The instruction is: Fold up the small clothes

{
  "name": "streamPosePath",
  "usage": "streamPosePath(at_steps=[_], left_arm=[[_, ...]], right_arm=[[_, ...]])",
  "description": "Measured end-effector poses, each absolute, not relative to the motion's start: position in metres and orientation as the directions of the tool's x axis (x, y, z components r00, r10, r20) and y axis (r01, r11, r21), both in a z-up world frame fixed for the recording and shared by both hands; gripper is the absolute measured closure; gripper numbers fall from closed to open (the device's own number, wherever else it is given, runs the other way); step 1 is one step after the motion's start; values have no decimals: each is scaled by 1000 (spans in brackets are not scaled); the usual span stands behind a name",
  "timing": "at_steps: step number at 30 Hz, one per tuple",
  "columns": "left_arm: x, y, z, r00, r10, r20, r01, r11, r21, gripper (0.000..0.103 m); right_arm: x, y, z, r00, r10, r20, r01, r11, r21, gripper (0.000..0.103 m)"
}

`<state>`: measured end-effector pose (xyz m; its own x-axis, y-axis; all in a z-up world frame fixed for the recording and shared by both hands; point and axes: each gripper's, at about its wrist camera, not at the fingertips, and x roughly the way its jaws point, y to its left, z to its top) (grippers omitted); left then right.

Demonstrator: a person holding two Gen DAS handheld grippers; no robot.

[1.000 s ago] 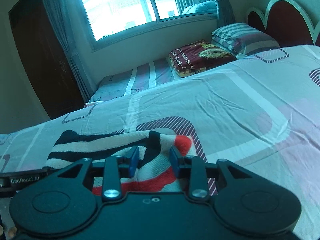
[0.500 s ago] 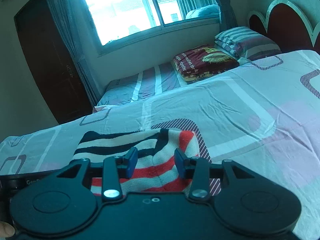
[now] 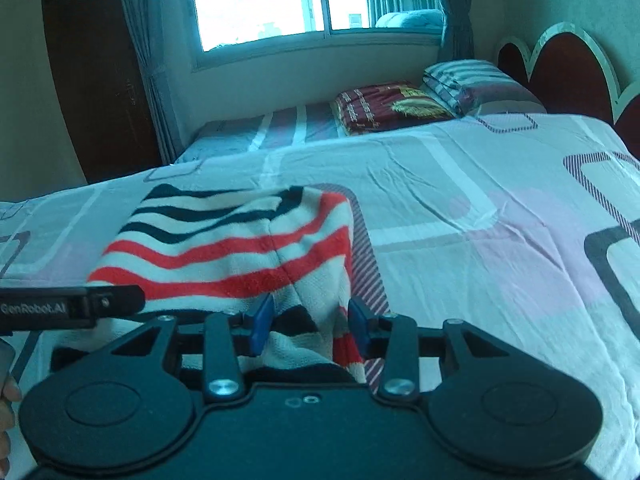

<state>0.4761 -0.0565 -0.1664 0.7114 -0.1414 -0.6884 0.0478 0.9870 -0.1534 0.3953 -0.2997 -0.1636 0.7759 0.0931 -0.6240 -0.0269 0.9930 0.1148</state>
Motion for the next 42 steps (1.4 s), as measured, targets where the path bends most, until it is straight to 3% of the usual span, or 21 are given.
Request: streamPosePath(at_steps=[2, 5, 8, 13, 19, 25, 30, 32, 36, 38, 40, 42], left_arm=[[476, -61, -171, 721, -135, -679, 65, 990, -128, 5], [479, -55, -173, 702, -159, -694, 48, 983, -176, 4], [471, -53, -162, 718, -152, -679, 47, 984, -171, 4], [439, -43, -150, 743, -173, -646, 46, 977, -208, 4], [403, -37, -157, 725, -180, -665, 88, 982, -169, 4], [388, -40, -177, 683, -189, -706, 87, 980, -179, 4], [391, -42, -190, 665, -190, -722, 80, 980, -184, 4], [391, -45, -190, 667, -183, -722, 82, 982, -172, 3], [393, -46, -187, 652, -181, -736, 77, 982, -173, 3], [393, -45, -182, 644, -181, -743, 76, 982, -173, 3], [391, -46, -177, 641, -178, -747, 81, 983, -164, 3], [391, -46, -172, 641, -175, -747, 83, 984, -160, 3]], right_arm=[[398, -305, -172, 775, 96, -625, 2, 988, 154, 61], [402, -329, -182, 758, 152, -635, 76, 945, 318, 50], [395, -321, -170, 764, 134, -631, 46, 964, 261, 50], [368, -314, -146, 790, 140, -597, 3, 973, 232, 61], [324, -308, -130, 817, 131, -562, -49, 986, 160, 75], [302, -294, -145, 788, 137, -600, -92, 990, 105, 82], [308, -302, -169, 758, 87, -646, -50, 996, 74, 102], [310, -304, -171, 755, 97, -649, -44, 994, 98, 103], [310, -303, -167, 738, 102, -667, -38, 993, 110, 102], [309, -302, -161, 723, 119, -681, -56, 992, 115, 97], [310, -301, -152, 708, 153, -690, -86, 988, 130, 78], [310, -295, -142, 705, 166, -690, -112, 986, 122, 66]])
